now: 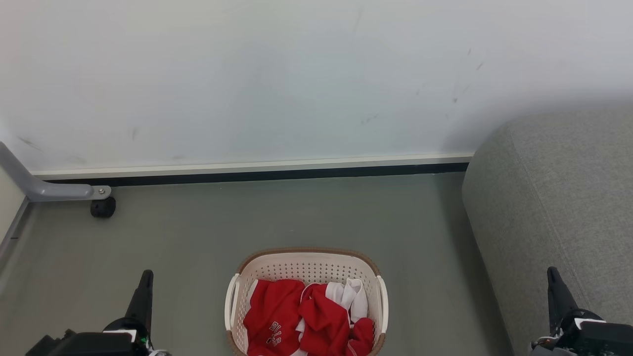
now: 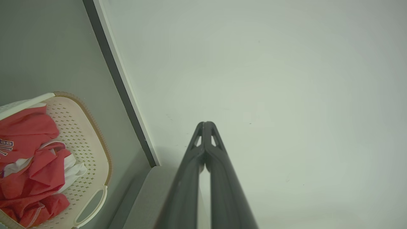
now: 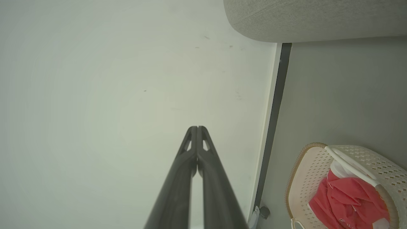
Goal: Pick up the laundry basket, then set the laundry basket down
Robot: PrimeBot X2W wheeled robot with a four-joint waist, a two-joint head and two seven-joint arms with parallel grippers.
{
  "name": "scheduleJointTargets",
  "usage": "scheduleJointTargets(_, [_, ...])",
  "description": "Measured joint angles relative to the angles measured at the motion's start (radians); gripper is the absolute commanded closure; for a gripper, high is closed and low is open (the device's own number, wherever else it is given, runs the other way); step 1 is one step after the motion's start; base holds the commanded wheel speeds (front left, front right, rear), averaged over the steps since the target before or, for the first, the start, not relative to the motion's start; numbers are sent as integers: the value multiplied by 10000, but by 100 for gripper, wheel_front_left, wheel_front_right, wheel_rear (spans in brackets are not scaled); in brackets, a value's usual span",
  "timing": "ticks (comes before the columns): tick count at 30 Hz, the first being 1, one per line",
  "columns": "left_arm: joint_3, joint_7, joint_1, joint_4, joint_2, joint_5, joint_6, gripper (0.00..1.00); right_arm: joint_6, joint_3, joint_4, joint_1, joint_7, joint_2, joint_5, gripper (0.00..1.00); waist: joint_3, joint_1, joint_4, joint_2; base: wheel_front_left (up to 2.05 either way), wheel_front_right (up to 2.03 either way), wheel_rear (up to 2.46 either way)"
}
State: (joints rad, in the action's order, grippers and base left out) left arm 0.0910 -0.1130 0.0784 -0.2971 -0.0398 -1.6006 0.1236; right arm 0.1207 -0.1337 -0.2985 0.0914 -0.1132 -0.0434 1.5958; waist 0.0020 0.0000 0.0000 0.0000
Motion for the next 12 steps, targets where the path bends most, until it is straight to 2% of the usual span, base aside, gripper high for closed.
scheduleJointTargets(12, [0, 0, 0, 0, 0, 0, 0, 100, 0, 0, 2, 0, 0, 0, 0, 100, 0, 0, 0, 0, 0, 0, 0])
